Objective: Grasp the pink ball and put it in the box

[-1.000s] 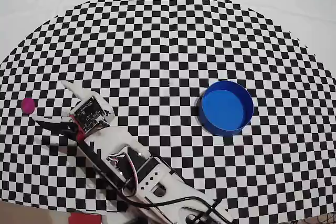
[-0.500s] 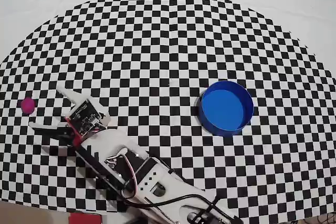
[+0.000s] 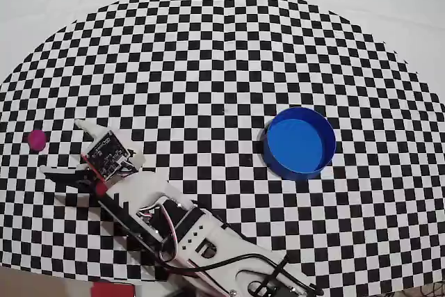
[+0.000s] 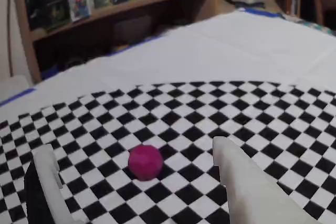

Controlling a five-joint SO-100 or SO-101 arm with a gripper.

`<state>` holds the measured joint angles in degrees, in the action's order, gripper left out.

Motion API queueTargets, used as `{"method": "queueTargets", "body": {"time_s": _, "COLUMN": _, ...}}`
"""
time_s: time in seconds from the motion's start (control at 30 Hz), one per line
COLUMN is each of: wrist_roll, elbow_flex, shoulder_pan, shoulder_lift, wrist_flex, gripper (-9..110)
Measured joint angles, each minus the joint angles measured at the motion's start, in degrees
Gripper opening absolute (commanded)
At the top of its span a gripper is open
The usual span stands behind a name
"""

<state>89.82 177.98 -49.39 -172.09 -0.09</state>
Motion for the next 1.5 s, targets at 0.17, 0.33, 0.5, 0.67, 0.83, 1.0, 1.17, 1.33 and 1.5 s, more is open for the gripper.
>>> {"method": "queueTargets", "body": {"time_s": 0.17, "wrist_roll": 0.0, "elbow_flex": -0.44, "shoulder_pan": 0.0, "shoulder_lift": 2.81, "wrist_flex": 0.0, "gripper": 35}}
{"method": "queueTargets", "body": {"time_s": 0.33, "wrist_roll": 0.0, "elbow_flex": -2.81, "shoulder_pan": -0.53, "shoulder_lift": 7.29, "wrist_flex": 0.0, "gripper": 34}}
{"method": "queueTargets", "body": {"time_s": 0.5, "wrist_roll": 0.0, "elbow_flex": -4.22, "shoulder_pan": -0.53, "shoulder_lift": 10.11, "wrist_flex": -0.7, "gripper": 34}}
{"method": "queueTargets", "body": {"time_s": 0.67, "wrist_roll": 0.0, "elbow_flex": -5.89, "shoulder_pan": -0.53, "shoulder_lift": 13.71, "wrist_flex": -1.58, "gripper": 34}}
{"method": "queueTargets", "body": {"time_s": 0.83, "wrist_roll": 0.0, "elbow_flex": -8.0, "shoulder_pan": -0.53, "shoulder_lift": 18.19, "wrist_flex": -2.64, "gripper": 34}}
{"method": "queueTargets", "body": {"time_s": 1.0, "wrist_roll": 0.0, "elbow_flex": -10.2, "shoulder_pan": -0.53, "shoulder_lift": 22.15, "wrist_flex": -2.72, "gripper": 34}}
{"method": "queueTargets", "body": {"time_s": 1.17, "wrist_roll": 0.0, "elbow_flex": -12.04, "shoulder_pan": -0.53, "shoulder_lift": 25.84, "wrist_flex": -3.25, "gripper": 34}}
{"method": "queueTargets", "body": {"time_s": 1.33, "wrist_roll": 0.0, "elbow_flex": -13.45, "shoulder_pan": -0.53, "shoulder_lift": 29.88, "wrist_flex": -5.54, "gripper": 34}}
{"method": "queueTargets", "body": {"time_s": 1.5, "wrist_roll": 0.0, "elbow_flex": -14.85, "shoulder_pan": -0.53, "shoulder_lift": 34.1, "wrist_flex": -7.65, "gripper": 34}}
